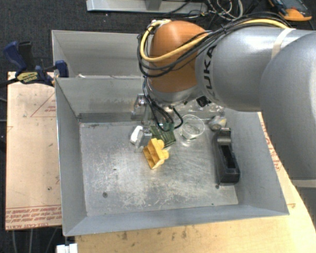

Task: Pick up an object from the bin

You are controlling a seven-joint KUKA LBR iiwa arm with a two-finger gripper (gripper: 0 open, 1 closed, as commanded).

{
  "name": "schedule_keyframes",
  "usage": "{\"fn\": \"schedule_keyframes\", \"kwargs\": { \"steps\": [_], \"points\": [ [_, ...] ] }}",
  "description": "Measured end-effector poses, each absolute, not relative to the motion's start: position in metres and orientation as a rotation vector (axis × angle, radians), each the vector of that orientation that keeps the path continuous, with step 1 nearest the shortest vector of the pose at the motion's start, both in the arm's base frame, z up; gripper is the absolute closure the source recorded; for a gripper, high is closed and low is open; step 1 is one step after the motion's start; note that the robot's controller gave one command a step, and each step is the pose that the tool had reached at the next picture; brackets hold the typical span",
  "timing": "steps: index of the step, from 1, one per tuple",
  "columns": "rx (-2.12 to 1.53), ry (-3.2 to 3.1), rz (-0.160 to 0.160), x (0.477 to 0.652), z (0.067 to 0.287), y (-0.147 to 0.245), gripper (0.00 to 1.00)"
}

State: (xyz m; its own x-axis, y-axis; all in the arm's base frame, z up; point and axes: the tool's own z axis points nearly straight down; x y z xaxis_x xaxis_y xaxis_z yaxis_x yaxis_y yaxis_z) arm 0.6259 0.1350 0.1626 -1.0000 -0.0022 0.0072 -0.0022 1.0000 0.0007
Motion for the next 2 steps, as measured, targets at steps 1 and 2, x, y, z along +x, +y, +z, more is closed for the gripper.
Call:
{"fn": "schedule_keyframes", "kwargs": {
  "steps": [1,2],
  "points": [
    [0.0,-3.143,-0.003,0.628,0.168,0.134,0.0],
    [0.421,-3.151,-0.019,0.604,0.085,0.055,1.0]
  ]
}}
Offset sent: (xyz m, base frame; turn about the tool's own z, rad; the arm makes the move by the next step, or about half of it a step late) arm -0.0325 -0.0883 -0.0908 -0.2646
